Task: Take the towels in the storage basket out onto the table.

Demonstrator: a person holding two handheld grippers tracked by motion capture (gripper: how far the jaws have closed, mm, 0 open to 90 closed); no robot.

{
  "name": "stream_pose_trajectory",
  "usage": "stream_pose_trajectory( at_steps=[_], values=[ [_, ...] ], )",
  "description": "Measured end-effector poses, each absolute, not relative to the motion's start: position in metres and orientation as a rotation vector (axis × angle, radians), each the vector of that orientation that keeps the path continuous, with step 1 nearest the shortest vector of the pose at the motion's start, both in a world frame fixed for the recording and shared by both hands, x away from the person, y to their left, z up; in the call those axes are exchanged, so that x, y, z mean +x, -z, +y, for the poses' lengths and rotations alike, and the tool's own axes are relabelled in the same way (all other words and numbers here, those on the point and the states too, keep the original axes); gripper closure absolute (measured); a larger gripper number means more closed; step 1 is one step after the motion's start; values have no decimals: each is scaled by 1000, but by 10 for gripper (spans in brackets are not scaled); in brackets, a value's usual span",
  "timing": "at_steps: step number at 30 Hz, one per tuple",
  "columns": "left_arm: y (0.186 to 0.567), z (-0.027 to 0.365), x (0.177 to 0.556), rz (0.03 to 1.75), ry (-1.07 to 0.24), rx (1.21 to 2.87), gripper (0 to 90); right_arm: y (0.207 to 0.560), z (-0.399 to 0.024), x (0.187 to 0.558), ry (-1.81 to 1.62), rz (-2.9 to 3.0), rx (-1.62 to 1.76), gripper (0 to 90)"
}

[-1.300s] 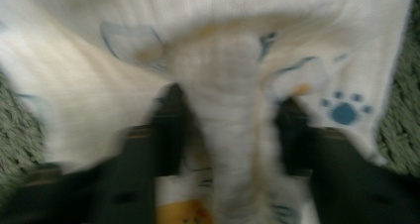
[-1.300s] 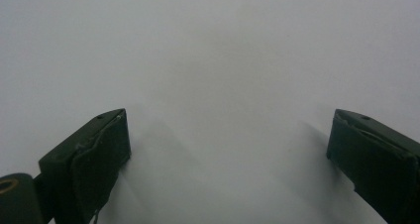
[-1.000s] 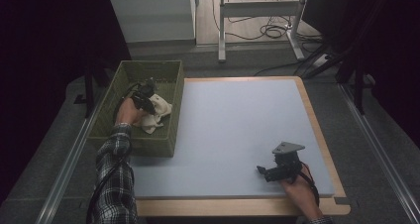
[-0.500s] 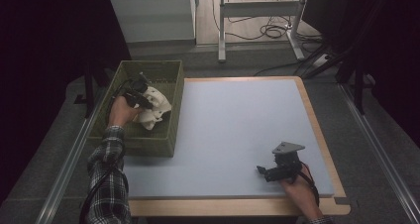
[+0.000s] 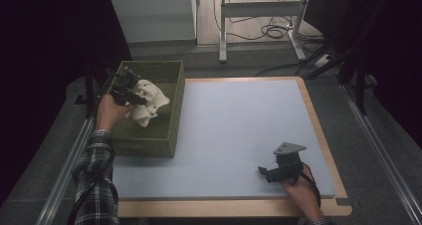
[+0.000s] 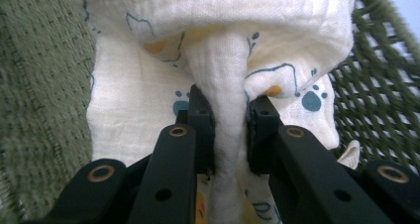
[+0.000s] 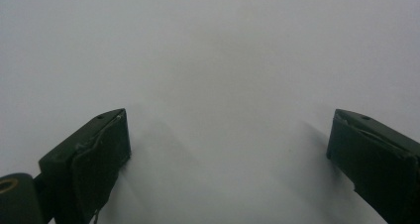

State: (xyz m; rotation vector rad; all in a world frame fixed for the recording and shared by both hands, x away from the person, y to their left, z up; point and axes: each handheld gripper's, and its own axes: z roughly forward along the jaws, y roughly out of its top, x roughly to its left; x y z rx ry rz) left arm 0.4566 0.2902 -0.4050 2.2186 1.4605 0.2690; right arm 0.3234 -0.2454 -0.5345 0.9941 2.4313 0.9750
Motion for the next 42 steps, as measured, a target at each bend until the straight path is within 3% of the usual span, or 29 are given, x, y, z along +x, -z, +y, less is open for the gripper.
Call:
stream_pose_trajectory(
  at_steps=[23,42],
  values=[
    [356,280,424,1330,-324,2177,771,534,-245,323,-975,2431,994,34],
    [329,209,427,1152,-312,2207,771,534,-245,323,-976,2432,994,34]
  ],
)
